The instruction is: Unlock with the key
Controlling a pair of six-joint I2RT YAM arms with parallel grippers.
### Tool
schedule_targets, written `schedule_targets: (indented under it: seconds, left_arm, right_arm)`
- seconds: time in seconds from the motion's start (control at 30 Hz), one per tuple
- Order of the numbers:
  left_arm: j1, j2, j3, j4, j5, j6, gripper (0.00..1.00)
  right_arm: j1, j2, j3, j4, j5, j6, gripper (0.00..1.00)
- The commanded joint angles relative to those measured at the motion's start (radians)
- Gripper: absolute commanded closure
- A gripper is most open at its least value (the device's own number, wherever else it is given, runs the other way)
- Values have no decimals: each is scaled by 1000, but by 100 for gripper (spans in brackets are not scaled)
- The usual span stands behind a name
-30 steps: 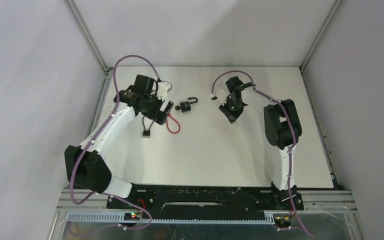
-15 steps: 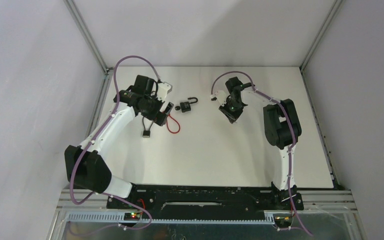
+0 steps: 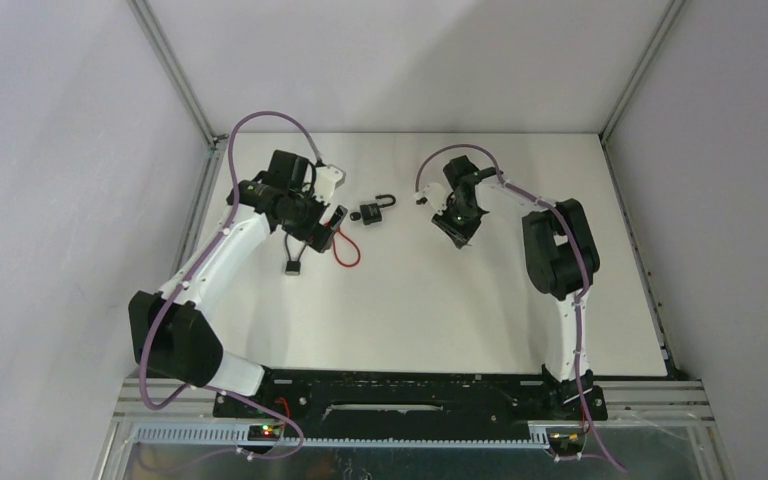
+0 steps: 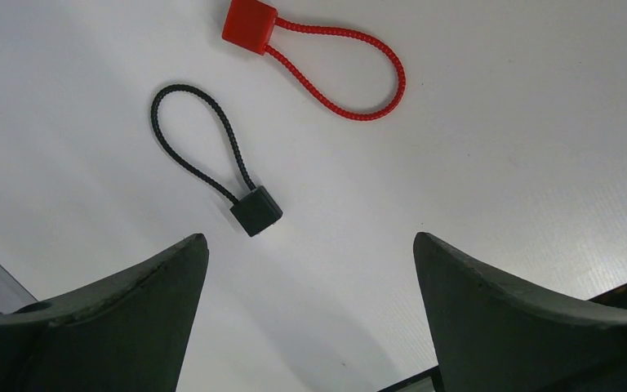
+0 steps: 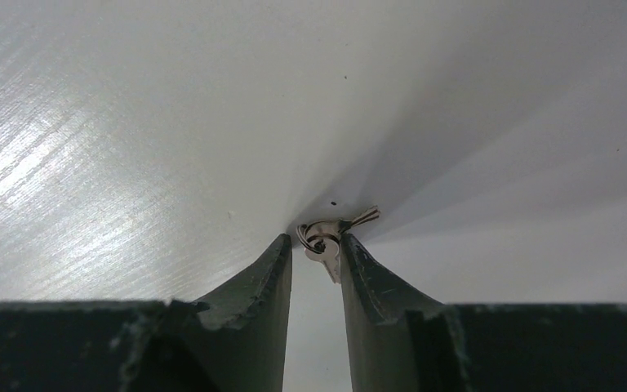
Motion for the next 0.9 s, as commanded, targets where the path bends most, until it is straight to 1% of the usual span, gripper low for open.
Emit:
schedule_targets:
  seconds: [0.0, 0.43, 0.57, 0.73, 0.8, 0.83, 0.87]
  left_arm:
    - [-4, -48, 8, 0, 17, 24, 2]
    - [-4, -57, -7, -3, 20, 37, 2]
    - [-5, -60, -12, -1, 20, 39, 2]
    - [-5, -60, -9, -3, 21, 39, 2]
    - [-5, -63, -2, -4, 24, 42, 2]
    - [-5, -63, 2, -4, 28, 43, 2]
    - [-5, -67, 7, -3, 40, 43, 2]
  right_arm:
    - [14, -18, 27, 31, 30, -13, 70]
    - [44, -7, 45, 48, 75, -19, 71]
    - [48, -6, 43, 45, 78, -20, 77]
    - [50, -9, 41, 37, 82, -20, 90]
    - [49, -20, 41, 32, 75, -17, 98]
    - [49, -30, 42, 29, 67, -13, 100]
    - [48, -44, 42, 25, 56, -10, 100]
